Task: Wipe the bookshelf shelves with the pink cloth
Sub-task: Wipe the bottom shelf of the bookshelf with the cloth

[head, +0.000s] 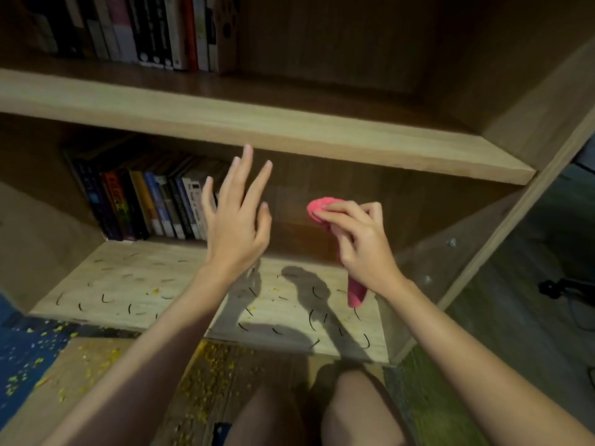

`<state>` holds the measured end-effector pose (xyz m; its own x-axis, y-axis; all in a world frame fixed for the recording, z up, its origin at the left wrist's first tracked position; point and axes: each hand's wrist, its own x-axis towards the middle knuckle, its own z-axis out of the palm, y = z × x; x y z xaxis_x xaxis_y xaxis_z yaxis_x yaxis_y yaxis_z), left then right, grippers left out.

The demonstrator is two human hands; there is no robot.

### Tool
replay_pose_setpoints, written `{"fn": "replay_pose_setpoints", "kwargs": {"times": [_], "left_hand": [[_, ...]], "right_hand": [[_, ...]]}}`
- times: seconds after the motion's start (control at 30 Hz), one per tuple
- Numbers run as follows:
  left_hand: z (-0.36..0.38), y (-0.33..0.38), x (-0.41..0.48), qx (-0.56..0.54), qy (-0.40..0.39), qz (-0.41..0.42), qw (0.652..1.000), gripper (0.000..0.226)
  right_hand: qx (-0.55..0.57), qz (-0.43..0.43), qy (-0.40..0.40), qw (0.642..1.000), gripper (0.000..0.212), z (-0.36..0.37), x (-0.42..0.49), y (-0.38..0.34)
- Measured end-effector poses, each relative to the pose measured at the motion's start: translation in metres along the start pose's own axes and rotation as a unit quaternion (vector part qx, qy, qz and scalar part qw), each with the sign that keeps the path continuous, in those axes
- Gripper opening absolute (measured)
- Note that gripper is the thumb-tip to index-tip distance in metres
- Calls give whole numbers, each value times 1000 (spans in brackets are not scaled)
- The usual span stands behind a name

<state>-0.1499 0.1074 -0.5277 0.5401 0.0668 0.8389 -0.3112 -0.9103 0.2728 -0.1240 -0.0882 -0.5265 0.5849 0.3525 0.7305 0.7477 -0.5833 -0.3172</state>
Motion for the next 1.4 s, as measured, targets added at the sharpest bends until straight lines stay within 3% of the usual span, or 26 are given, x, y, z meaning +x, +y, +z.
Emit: {"fn": "replay_pose_setpoints", "kwargs": {"times": [0.1, 0.2, 0.37, 0.43, 0.5, 0.67, 0.97, 1.1, 1.4], "left_hand": [[26, -3, -37, 0, -68, -4, 998, 48], [53, -3, -71, -1, -230, -66, 971, 43], [106, -2, -125, 42, -513, -119, 849, 42], [125, 0, -140, 62, -598, -131, 788, 42], [143, 4, -150, 75, -645, -143, 747, 41], [158, 11, -165, 99, -690, -119, 707, 43], [175, -13, -189, 72, -688, -83, 718, 51], [179, -23, -195, 66, -675, -34, 734, 50], [163, -26, -180, 62, -701, -17, 711, 48]], "right_hand": [[80, 132, -24, 988, 34, 19, -17, 25], [177, 265, -31, 947, 36, 34, -41, 48], [259, 464, -70, 844, 31, 55, -95, 93], [268, 500, -83, 819, 30, 58, -118, 111], [251, 511, -101, 816, 30, 57, -140, 126], [215, 527, -128, 813, 29, 55, -172, 147], [122, 472, -108, 866, 40, 101, -221, 151], [23, 416, -106, 903, 33, 116, -245, 132], [-91, 436, -115, 888, 25, 122, -234, 117]]}}
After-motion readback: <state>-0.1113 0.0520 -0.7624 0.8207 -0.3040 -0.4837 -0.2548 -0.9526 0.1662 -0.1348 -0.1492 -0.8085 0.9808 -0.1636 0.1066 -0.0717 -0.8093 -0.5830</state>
